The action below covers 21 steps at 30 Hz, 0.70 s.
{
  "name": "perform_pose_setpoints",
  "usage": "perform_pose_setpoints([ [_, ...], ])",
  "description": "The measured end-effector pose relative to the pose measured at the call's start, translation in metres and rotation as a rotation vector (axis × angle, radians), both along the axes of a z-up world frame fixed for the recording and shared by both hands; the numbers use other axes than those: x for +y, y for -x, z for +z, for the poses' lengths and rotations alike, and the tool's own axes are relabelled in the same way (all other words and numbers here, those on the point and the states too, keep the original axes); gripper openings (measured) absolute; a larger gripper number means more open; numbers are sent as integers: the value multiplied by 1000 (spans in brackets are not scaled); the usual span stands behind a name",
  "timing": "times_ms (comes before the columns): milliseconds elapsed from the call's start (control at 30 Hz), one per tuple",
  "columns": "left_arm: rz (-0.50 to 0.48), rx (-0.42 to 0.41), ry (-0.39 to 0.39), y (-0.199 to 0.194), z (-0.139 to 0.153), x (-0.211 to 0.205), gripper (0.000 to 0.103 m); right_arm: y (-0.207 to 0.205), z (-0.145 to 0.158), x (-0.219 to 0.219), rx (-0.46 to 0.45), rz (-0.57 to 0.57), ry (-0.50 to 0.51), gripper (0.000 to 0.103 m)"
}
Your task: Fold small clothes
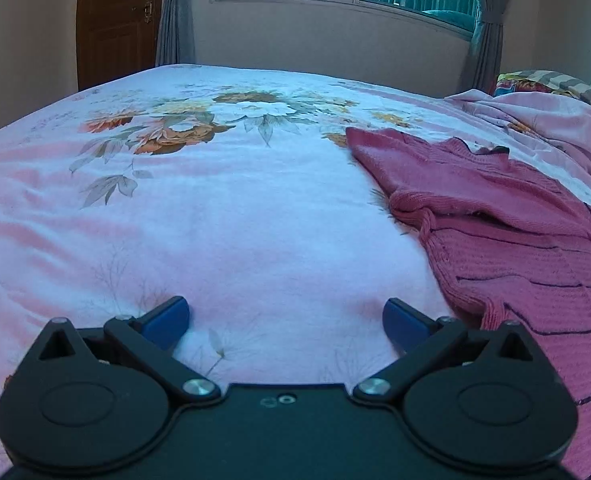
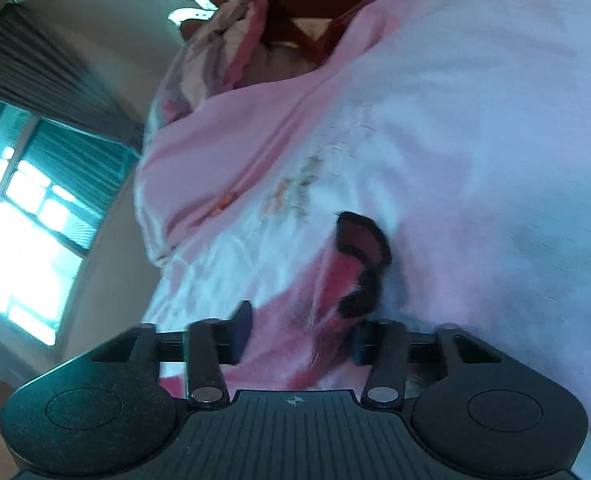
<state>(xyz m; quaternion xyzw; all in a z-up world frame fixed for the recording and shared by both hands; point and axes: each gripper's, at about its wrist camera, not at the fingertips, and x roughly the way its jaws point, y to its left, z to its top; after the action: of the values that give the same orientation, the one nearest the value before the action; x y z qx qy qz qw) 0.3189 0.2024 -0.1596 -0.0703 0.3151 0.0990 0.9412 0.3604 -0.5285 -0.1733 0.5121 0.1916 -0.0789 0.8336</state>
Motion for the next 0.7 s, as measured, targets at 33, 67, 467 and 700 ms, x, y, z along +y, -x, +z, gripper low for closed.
perform_pose_setpoints([
  [33, 0, -1, 1, 0, 0, 0, 102, 2, 1, 1, 3, 0, -4, 37],
  [67, -1, -2, 2, 0, 0, 0, 102, 5, 0, 3, 9, -1, 1, 37],
  [467, 36, 39, -111, -18, 21, 26, 102, -21, 28, 44, 127, 52, 293, 5],
  [700, 57, 63, -20, -2, 8, 77, 102, -80, 101, 164, -42, 202, 513, 5],
])
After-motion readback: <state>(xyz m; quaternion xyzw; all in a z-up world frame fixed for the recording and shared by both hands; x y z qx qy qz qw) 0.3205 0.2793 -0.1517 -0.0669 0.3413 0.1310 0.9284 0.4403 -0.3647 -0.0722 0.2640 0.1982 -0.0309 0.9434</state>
